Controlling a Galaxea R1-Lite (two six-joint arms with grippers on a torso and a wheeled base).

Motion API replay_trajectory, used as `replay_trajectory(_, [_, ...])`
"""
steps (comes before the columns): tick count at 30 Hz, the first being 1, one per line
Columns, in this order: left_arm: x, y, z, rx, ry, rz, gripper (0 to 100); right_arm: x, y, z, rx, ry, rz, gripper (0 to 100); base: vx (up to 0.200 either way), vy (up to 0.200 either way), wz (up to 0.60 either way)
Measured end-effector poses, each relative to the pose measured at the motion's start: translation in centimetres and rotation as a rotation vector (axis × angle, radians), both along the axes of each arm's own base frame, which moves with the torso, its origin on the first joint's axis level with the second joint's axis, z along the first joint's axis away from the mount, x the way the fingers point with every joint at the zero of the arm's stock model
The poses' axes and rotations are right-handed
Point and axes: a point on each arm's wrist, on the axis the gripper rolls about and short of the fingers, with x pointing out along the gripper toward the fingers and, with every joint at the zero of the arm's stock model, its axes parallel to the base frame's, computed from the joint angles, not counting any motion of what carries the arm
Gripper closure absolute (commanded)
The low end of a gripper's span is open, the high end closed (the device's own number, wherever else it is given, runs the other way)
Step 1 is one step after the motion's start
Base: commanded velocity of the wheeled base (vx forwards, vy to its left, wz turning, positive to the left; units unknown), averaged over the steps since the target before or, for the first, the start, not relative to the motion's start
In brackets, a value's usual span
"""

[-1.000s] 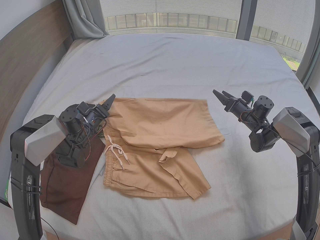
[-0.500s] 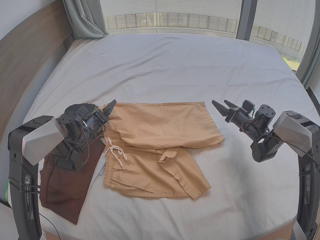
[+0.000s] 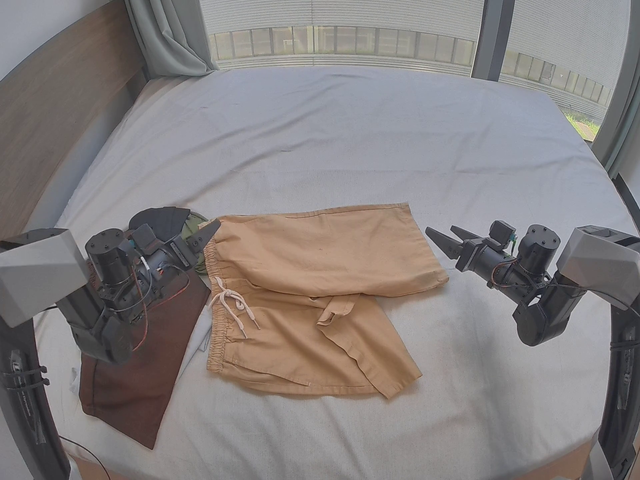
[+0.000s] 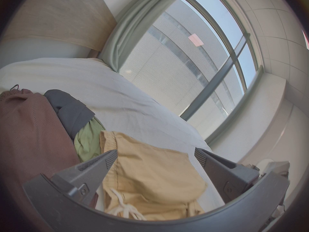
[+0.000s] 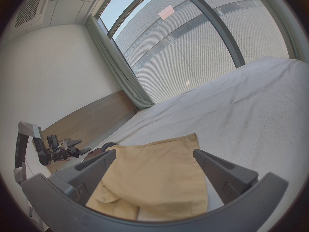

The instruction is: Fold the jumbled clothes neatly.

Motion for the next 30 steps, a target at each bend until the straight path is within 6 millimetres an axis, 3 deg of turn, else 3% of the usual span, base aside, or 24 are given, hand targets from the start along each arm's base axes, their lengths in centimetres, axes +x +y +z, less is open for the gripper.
replay_trajectory(12, [-6.8, 0.7, 1.7, 0.082, 0.010, -0.206, 0, -6.8, 2.5, 1.5, -0.076, 0.065, 0.109, 0, 0.000, 0.000, 0.00])
replay_trajectory(30, [-7.2, 0.0, -0.3, 0.228, -0.001, -0.250, 0, -8.9, 4.6, 2.0, -0.085, 0.070, 0.182, 0, 0.000, 0.000, 0.00])
